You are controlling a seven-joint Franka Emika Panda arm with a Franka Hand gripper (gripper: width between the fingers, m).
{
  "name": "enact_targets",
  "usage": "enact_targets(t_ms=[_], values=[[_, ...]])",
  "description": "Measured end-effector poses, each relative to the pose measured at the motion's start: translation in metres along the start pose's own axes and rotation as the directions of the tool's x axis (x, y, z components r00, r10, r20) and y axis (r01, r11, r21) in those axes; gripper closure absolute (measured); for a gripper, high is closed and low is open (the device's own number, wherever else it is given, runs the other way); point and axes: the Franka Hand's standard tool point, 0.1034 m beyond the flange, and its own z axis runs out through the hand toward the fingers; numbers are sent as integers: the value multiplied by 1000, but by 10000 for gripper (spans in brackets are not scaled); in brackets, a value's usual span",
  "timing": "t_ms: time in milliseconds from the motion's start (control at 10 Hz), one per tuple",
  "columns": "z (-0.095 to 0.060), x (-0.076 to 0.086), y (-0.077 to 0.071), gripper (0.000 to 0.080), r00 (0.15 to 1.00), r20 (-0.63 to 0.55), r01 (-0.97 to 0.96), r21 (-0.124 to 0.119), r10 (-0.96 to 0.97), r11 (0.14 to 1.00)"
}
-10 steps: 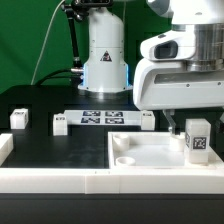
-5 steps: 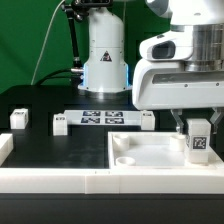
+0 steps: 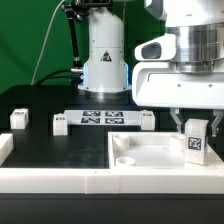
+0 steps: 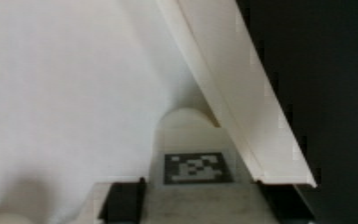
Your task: Assemble one leg
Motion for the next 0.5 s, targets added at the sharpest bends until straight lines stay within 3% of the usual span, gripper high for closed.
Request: enact_targets(t_ms=[300,500], values=[[0,0,-3,506,946,-9,-323,12,323,946],[1,0,-4,506,837,1,-547,49,548,836]])
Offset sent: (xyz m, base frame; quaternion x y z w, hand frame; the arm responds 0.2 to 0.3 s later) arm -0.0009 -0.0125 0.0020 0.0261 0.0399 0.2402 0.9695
